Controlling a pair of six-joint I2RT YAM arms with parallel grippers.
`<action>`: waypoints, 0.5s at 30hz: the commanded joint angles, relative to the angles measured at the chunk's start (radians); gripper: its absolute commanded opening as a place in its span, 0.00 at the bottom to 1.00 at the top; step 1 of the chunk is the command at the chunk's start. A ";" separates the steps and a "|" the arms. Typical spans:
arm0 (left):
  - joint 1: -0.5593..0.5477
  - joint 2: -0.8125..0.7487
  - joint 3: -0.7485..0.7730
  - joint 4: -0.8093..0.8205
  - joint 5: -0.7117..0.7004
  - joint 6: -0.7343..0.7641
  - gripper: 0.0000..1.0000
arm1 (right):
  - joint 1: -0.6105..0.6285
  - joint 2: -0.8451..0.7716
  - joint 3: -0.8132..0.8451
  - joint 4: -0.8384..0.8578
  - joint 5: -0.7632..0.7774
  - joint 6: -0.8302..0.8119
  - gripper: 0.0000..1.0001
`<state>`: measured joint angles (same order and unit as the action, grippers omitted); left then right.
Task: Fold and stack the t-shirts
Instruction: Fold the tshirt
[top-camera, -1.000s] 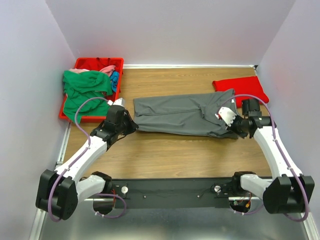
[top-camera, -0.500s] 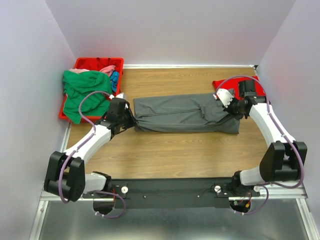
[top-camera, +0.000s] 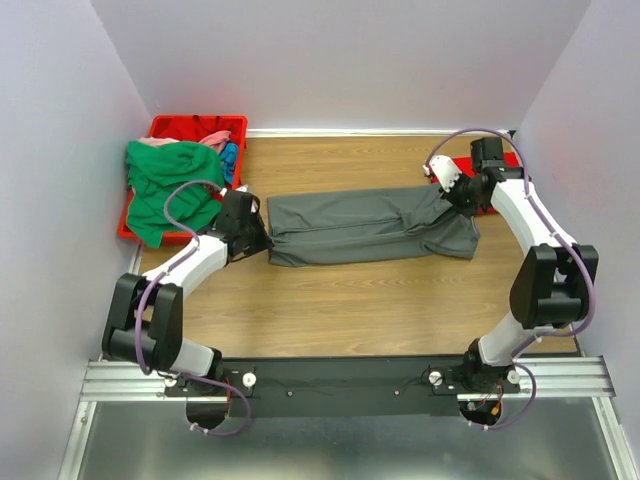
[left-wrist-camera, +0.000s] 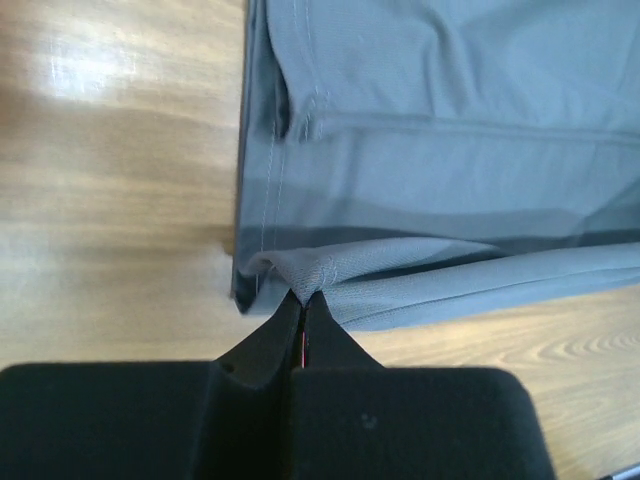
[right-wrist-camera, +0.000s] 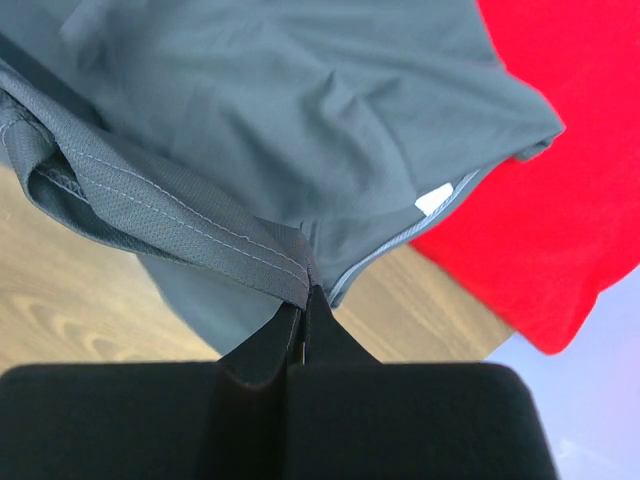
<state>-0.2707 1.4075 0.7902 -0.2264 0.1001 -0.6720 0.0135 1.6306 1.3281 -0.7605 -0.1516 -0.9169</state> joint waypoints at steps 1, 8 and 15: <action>0.008 0.048 0.072 0.009 -0.003 0.028 0.00 | 0.002 0.060 0.062 0.013 -0.031 0.032 0.00; 0.008 0.152 0.138 -0.013 -0.031 0.064 0.00 | 0.002 0.110 0.100 0.030 -0.022 0.056 0.01; 0.008 0.188 0.162 -0.027 -0.057 0.081 0.00 | 0.000 0.146 0.135 0.047 -0.028 0.099 0.01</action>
<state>-0.2676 1.5837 0.9257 -0.2287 0.0883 -0.6201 0.0135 1.7496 1.4223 -0.7464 -0.1551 -0.8581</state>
